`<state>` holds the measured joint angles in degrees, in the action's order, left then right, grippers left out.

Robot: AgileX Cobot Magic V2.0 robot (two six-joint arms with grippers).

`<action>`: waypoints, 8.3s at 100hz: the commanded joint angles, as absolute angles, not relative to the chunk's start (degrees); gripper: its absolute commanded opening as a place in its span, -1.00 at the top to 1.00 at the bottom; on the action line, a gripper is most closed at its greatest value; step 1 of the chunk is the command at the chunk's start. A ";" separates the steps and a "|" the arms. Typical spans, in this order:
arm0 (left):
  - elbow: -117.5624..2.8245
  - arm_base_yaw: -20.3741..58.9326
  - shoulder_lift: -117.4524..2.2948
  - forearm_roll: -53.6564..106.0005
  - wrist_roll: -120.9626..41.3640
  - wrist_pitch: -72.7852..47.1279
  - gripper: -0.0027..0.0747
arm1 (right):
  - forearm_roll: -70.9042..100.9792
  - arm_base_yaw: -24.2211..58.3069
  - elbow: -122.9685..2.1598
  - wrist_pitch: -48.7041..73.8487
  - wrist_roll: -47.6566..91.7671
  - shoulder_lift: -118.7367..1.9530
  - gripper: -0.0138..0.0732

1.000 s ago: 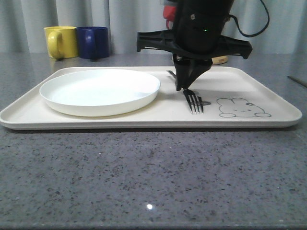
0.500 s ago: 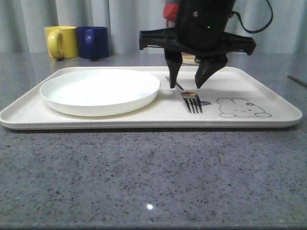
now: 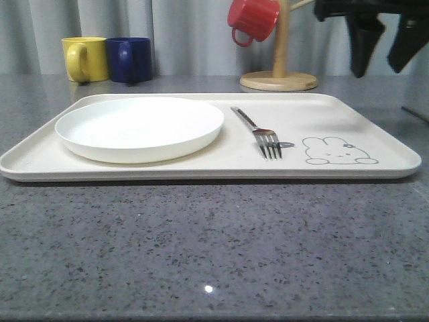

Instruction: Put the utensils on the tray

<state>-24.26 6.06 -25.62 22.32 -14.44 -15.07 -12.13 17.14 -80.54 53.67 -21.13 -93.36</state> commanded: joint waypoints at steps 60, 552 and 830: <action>-25.89 6.12 -25.80 22.65 -14.62 -10.97 0.98 | 0.71 -2.67 -81.91 58.32 -0.77 -93.71 -0.20; -25.89 6.12 -25.80 22.65 -14.62 -10.97 0.98 | -3.90 -8.39 -81.89 55.76 -0.32 -100.72 -0.06; -25.89 6.12 -25.80 22.65 -14.62 -10.97 0.98 | -0.81 19.94 -81.94 50.22 -21.02 -97.53 -0.06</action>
<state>-24.26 6.06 -25.62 22.32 -14.44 -15.07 -0.32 19.90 -80.54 52.09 -21.20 -101.74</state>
